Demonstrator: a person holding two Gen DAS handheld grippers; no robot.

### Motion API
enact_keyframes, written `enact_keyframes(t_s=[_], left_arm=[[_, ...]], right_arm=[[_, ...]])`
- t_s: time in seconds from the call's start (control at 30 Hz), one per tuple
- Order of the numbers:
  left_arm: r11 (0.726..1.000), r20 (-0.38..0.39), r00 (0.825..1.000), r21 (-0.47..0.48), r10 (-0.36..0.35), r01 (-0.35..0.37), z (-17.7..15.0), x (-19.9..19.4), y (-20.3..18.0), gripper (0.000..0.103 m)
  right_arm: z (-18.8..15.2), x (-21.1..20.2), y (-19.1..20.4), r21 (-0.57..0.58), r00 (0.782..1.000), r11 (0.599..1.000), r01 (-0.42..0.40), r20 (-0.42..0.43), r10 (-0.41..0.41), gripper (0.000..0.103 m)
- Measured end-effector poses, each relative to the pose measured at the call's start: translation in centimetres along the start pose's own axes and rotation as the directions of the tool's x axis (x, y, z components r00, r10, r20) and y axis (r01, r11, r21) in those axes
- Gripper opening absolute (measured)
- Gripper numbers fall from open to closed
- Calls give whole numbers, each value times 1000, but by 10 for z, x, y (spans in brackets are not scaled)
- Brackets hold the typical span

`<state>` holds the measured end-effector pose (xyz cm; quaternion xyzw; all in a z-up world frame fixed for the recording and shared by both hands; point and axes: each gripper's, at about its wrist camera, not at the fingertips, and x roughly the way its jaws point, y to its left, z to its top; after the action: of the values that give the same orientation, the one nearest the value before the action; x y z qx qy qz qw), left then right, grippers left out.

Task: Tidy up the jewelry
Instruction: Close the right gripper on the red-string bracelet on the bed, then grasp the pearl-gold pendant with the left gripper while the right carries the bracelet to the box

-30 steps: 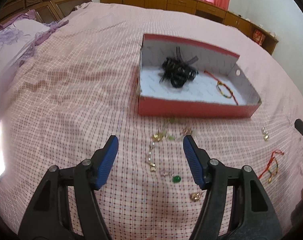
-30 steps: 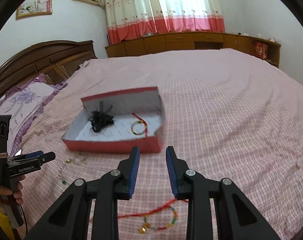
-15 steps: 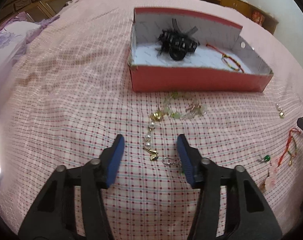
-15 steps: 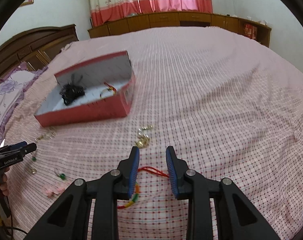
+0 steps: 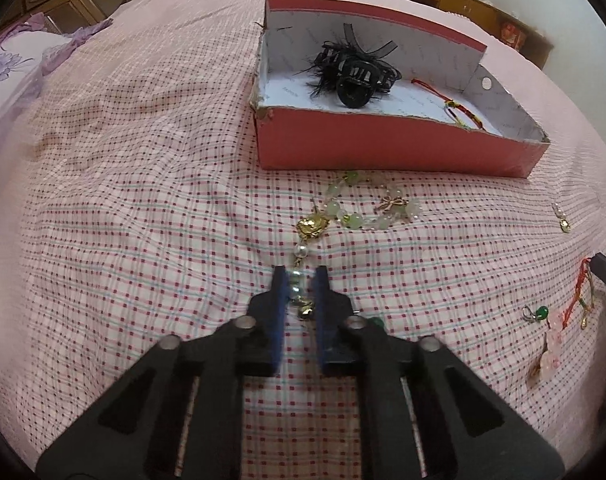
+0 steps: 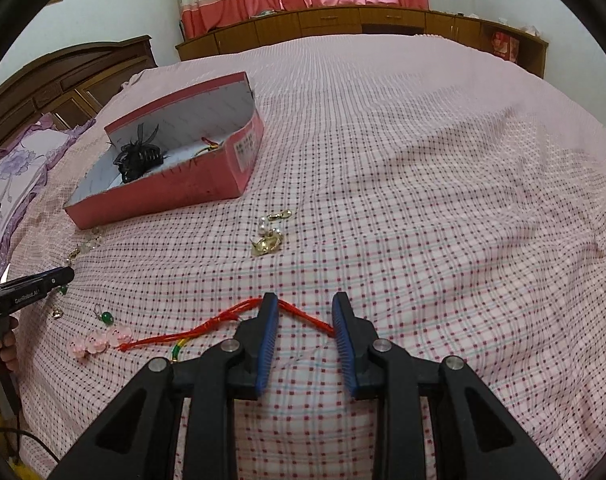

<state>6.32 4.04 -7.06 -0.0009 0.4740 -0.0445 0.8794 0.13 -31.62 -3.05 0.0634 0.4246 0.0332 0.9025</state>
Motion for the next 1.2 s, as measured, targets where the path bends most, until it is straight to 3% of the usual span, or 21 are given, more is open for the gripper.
enact_keyframes(t_s=[0.17,0.23,0.27,0.33,0.63,1.2], left_arm=[[1000,21,1000,-4,-17,17,-3,-6,-1,3],[999,33,999,-11,-33,33,-4,-11,0,3],[999,44,998,-13,-41,42,-5,-16,0,3],[999,64,997,-14,-52,53,-6,-24,0,3],[994,131,987,-31,-97,102,-4,-58,3,3],[992,285,950,1,-124,129,28,-104,-13,3]], right_arm=[[-4,-1,0,-13,1000,1000,-14,-12,14,31],[-6,-1,3,-33,1000,999,-23,-15,22,17],[-7,-1,6,-45,999,999,-28,-18,27,6],[-7,-3,12,-64,999,997,-32,-6,31,4],[0,-36,33,-113,992,992,-53,108,65,3],[41,-88,56,-133,947,987,-94,294,130,3]])
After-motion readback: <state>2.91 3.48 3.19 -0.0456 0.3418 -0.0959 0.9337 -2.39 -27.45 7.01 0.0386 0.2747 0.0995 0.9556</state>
